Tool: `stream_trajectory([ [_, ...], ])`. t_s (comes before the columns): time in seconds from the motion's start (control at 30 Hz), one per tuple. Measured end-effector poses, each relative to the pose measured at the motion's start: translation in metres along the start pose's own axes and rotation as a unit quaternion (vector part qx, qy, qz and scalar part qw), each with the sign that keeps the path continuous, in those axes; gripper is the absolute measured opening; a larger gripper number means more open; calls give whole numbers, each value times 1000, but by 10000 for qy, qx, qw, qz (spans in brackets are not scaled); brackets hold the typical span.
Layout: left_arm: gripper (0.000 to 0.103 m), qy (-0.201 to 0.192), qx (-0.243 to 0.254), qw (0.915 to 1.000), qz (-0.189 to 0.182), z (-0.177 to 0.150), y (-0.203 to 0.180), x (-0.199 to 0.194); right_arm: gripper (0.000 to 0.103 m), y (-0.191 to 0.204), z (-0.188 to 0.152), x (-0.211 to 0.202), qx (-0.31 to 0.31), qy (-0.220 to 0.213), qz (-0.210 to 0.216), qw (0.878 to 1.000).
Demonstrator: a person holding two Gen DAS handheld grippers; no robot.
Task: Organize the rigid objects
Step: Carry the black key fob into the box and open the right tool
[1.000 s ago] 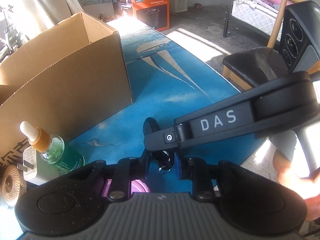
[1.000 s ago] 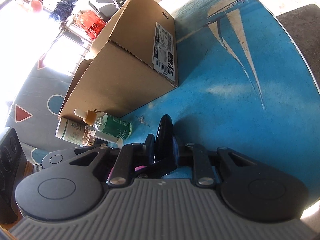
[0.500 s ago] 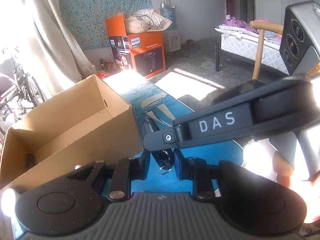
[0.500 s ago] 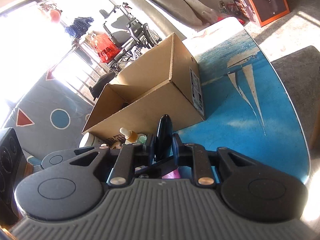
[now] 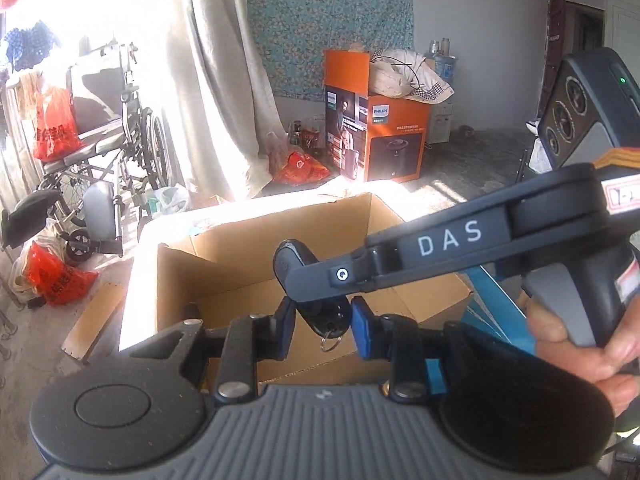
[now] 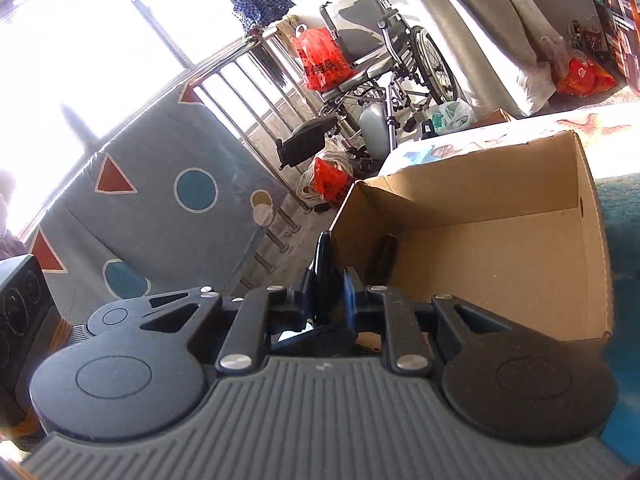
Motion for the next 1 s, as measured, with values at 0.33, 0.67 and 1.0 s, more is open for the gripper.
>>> stream_trajectory([
  [0.33, 31, 974, -552, 9937, 46, -24, 89, 72, 16, -35, 10, 149, 1054, 1588, -312, 9812],
  [0.67, 37, 1174, -587, 9913, 136, -36, 108, 96, 15, -73, -12, 215, 1655, 2175, -735, 9591],
  [1.0, 43, 1105, -695, 9914, 103, -37, 112, 91, 18, -75, -39, 257, 1572, 2557, -1121, 9473],
])
Point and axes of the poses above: each gripper's, at about its wrist camera, not at the fingertips, and x roughly the way its jaws point, y to its left, z to its top, the point moved 5 cm from there along x, roughly the way its jaws point, and after that the axes turned 8 degrees about -y, right-handed, at the moved point
